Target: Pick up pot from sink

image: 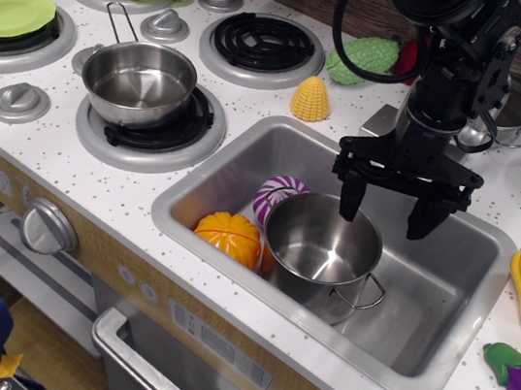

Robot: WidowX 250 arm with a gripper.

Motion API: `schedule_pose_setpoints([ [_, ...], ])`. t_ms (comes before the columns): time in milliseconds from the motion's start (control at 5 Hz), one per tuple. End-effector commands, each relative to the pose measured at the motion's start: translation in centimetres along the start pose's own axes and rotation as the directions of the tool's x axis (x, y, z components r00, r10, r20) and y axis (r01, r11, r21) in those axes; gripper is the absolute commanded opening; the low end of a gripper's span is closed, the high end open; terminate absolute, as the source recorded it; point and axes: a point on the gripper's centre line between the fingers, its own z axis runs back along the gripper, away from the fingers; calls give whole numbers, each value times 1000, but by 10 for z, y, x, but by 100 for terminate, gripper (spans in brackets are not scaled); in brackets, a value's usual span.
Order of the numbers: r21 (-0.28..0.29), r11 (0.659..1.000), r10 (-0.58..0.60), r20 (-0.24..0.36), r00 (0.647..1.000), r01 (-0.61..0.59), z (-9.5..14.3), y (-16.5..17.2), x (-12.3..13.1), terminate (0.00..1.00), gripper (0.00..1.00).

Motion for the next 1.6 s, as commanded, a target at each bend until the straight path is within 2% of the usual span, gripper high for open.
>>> schedule_pose_setpoints([
  [0, 0, 1000, 0, 0, 1000, 0, 0, 0, 0, 0, 100],
  [400, -45, 999, 19, 39, 999, -17, -29, 1, -6, 0, 100],
  [600, -71, 996, 52, 59, 997, -48, -40, 1, -8, 0, 0],
  [800, -76, 995, 68, 76, 995, -62, -44, 1, -9, 0, 0],
  [1000, -38, 998, 57, 83, 995, -54, -28, 0, -5, 0, 0],
  [1200, 32, 998, 42, 87, 995, -45, -1, -3, 0, 0, 0],
  [1400, 143, 989, 20, 89, 996, -33, 40, -7, 5, 0, 0],
])
